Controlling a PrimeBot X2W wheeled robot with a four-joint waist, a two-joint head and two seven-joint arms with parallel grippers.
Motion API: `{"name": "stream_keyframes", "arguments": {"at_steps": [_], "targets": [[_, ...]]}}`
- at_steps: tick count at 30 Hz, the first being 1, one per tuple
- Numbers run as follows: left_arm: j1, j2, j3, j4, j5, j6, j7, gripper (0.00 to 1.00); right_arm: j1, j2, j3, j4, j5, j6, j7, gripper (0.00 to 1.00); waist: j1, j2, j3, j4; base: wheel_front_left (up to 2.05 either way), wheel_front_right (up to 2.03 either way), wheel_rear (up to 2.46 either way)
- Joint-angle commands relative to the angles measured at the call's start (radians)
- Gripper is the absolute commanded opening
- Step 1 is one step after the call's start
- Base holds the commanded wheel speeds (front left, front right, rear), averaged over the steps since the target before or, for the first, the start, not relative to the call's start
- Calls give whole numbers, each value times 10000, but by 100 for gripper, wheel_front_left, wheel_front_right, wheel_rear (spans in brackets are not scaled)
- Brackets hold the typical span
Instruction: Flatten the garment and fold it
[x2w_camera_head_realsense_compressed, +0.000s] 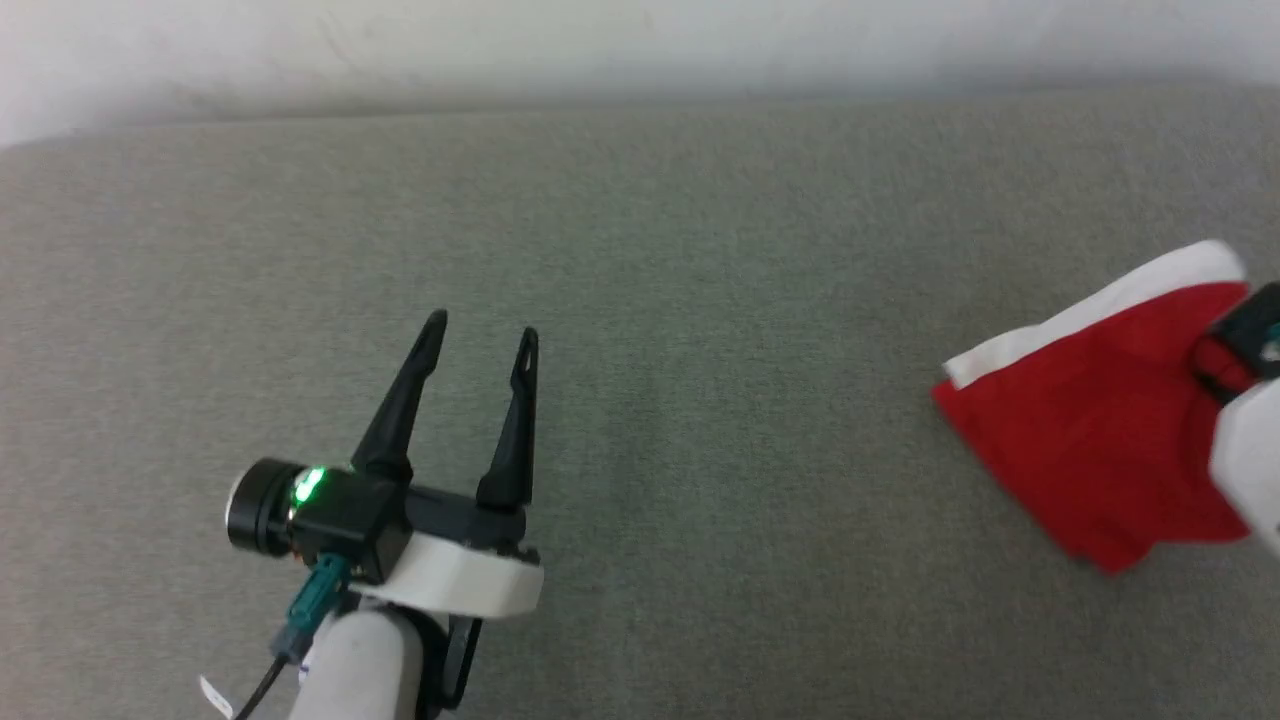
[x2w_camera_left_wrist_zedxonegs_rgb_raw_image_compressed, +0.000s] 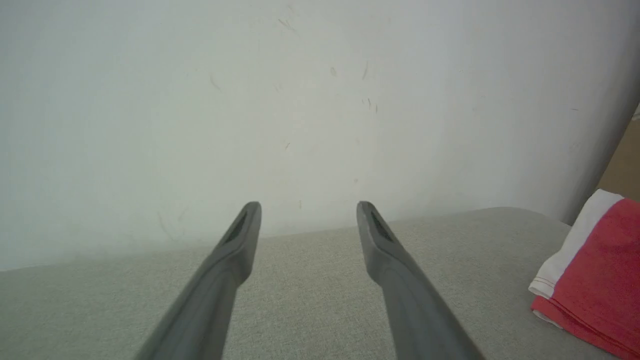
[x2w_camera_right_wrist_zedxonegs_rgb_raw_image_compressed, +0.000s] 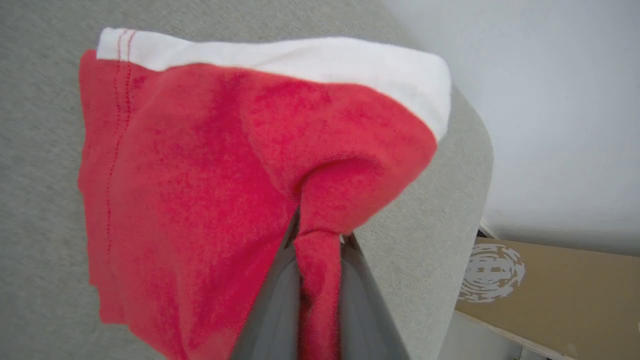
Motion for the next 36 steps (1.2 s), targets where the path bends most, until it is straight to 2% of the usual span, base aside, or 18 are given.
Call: {"name": "stream_keyframes", "arguments": {"at_steps": [1,7,12,18,24,30,31,32,36], "targets": [[-268,4,-28,-89,102,-65,-47,100,-207,-114,-60,181,30,-25,-271,0,-1,0,1321,-954,0,0,0],[-1053,8,-239,-346,350,-173,-47,100,-337,-874,-706,1989,405,-25,-1519,0,-1,0,2338,-1002,0,0,0],[-1481,87,-411,-476,474,-252,-47,100,-195,-1109,-1470,3631,152,-25,-2513,0,-1,0,2888,-793,0,0,0],[-1697,311,-387,-703,622,-218,-47,100,-108,-1005,-2245,5234,-267,-25,-3653,0,-1,0,3461,-587,0,0,0],[-1808,484,-380,-793,653,-187,-47,100,-687,-693,-3263,6416,-1375,-25,-5017,0,-1,0,3779,-466,0,0,0],[-1795,499,-448,-676,597,-114,-47,100,-1063,-428,-3840,7325,-2245,-25,-5296,0,-1,0,3590,-420,0,0,0],[-1772,488,-452,-650,569,-92,-47,100,-1110,-402,-3966,7420,-2356,-25,-5374,23,-1,0,3490,-425,0,0,0],[-1743,478,-457,-628,542,-72,-47,100,-1144,-362,-4068,7492,-2453,-25,-5451,100,-1,0,3398,-432,0,0,0],[-1557,445,-397,-521,388,7,-47,100,-1303,-153,-4271,7680,-2635,-25,-5296,100,-1,0,2779,-518,0,0,0]]}}
